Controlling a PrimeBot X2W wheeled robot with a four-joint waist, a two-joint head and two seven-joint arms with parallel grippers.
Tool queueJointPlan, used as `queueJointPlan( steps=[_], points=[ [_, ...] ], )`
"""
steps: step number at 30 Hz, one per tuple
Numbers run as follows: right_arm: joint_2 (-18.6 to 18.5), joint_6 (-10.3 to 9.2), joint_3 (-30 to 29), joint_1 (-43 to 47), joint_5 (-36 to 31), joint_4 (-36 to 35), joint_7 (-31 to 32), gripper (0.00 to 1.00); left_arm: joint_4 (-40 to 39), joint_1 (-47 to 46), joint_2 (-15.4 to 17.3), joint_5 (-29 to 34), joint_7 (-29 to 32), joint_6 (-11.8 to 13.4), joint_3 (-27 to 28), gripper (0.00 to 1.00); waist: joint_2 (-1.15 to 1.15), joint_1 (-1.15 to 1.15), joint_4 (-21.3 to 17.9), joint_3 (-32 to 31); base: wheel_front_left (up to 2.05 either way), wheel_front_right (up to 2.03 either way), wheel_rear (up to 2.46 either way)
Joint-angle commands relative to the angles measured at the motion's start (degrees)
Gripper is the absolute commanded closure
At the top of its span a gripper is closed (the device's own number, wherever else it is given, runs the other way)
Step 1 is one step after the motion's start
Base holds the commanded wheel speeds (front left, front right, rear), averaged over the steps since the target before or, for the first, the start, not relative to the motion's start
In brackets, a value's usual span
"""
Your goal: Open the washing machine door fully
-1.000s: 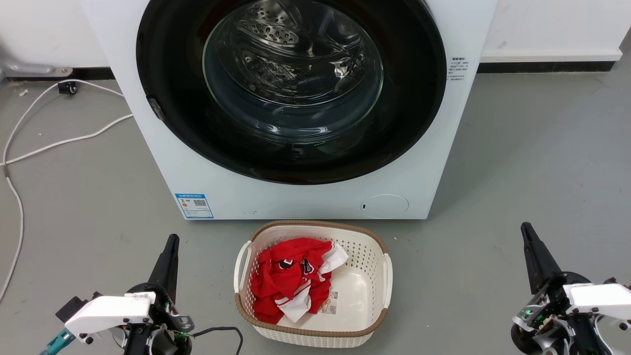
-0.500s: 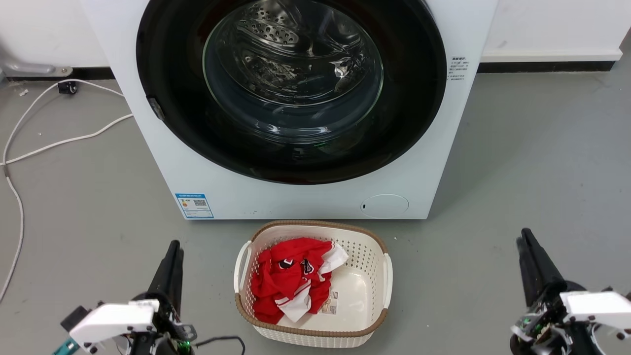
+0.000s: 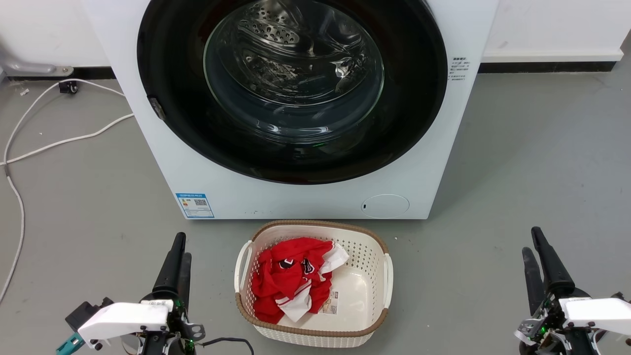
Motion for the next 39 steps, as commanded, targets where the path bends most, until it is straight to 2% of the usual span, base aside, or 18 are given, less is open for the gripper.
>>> queueJointPlan(
  steps=[1, 12, 24, 39],
  points=[
    [-0.1, 0.01, -0.24, -0.49, -2.04, -1.82, -0.65, 0.0, -1.78, -1.55, 0.21, 1.85, -0.64, -0.08, -0.31, 0.0, 0.0, 0.0, 0.02, 0.02, 0.0, 0.0, 0.0],
    [-0.19, 0.01, 0.59, 0.32, -16.81, -6.59, -3.29, 0.0, -6.19, -1.85, 0.19, 15.5, -3.27, -0.04, -0.65, 0.0, 0.0, 0.0, 0.1, 0.14, 0.0, 0.0, 0.0],
    [-0.47, 0.01, 1.58, 1.56, -34.6, -9.09, -5.8, 0.0, -7.97, -2.0, 0.16, 31.24, -5.8, 1.81, -4.08, 0.0, 0.0, 0.0, 0.24, 0.3, 0.0, 0.0, 0.0],
    [-0.15, 0.01, 2.32, 2.87, -49.91, -10.36, -8.61, 0.0, -7.71, -2.36, 0.12, 46.22, -8.54, 3.86, -7.17, 0.0, 0.0, 0.0, 0.1, 0.37, 0.0, 0.0, 0.0]
  ],
)
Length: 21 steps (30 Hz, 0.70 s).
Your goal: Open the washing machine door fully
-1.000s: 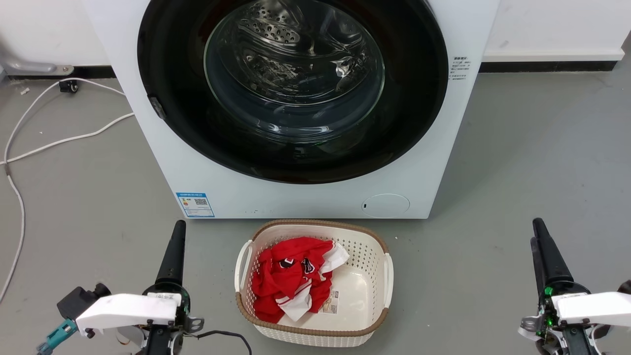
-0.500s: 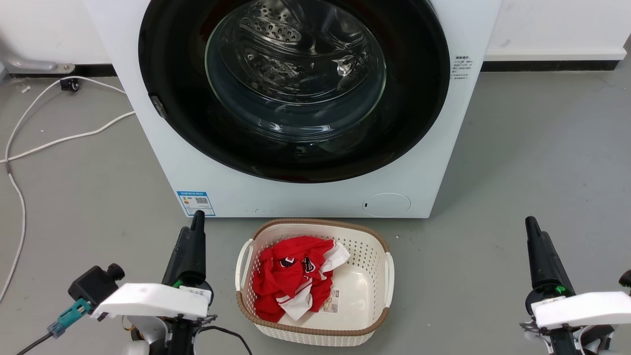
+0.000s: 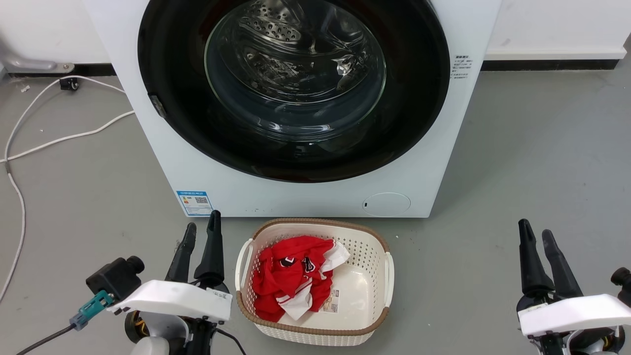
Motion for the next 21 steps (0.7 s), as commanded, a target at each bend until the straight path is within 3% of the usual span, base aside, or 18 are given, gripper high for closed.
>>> queueJointPlan(
  steps=[1, 21],
  points=[
    [-0.05, 0.0, 0.08, -0.05, -2.73, -1.11, -0.68, 0.0, -0.69, -1.39, 0.11, 2.46, -0.6, 0.28, -0.5, 0.0, 0.0, 0.0, -0.02, -0.04, 0.0, 0.0, 0.0],
    [0.29, 0.0, 0.69, 1.58, -17.64, -1.98, -3.81, 0.0, -0.36, -1.4, 0.07, 15.92, -3.74, 2.02, -2.46, 0.0, 0.0, 0.0, 0.04, -0.14, 0.0, 0.0, 0.0]
  ],
)
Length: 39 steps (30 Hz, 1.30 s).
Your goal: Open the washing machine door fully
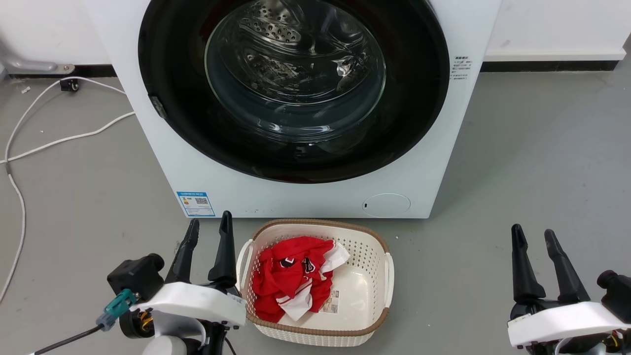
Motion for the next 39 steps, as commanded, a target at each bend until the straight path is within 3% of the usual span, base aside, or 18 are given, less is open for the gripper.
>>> queueJointPlan(
  steps=[1, 39],
  points=[
    [0.13, 0.0, 0.12, 0.19, -1.59, -0.86, -0.53, 0.0, -0.63, -1.33, 0.08, 1.44, -0.61, 0.3, -0.27, 0.0, 0.0, 0.0, -0.01, 0.03, 0.0, 0.0, 0.0],
    [0.31, -0.01, 1.78, 1.92, -20.8, -2.59, -2.94, 0.0, 0.64, -1.29, 0.0, 20.63, -5.16, 1.96, -3.0, 0.0, 0.0, 0.0, 0.45, 0.45, 0.0, 0.0, 0.0]
  ],
)
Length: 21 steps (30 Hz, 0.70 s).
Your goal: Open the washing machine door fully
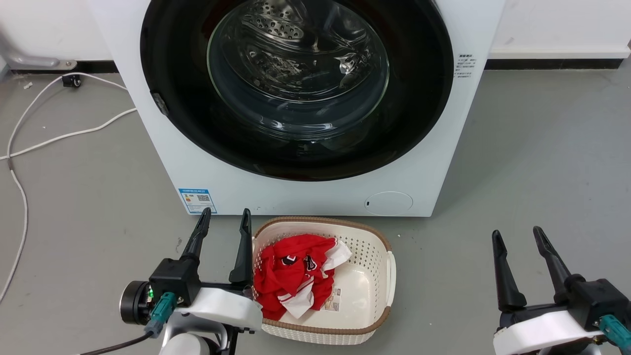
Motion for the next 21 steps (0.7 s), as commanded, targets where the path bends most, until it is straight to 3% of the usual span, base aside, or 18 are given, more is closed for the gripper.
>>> queueJointPlan(
  steps=[1, 13, 21],
  points=[
    [0.2, -0.02, 0.15, 0.62, -1.18, -0.41, -0.49, 0.0, -0.04, -0.45, 0.0, 1.19, -0.45, 0.4, -0.16, 0.0, 0.0, 0.0, 0.04, 0.02, 0.0, 0.0, 0.0],
    [0.25, -0.03, 0.42, 0.86, -4.84, -0.44, -1.3, 0.0, -0.09, 0.36, -0.03, 4.9, -1.67, 1.48, -0.53, 0.0, 0.0, 0.0, 0.24, 0.15, 0.0, 0.0, 0.0],
    [0.25, -0.03, 0.2, 0.78, -3.87, 0.12, -1.22, 0.0, 0.07, 0.71, -0.03, 3.94, -1.71, 1.67, -0.04, 0.0, 0.0, 0.0, 0.23, 0.16, 0.0, 0.0, 0.0]
  ],
)
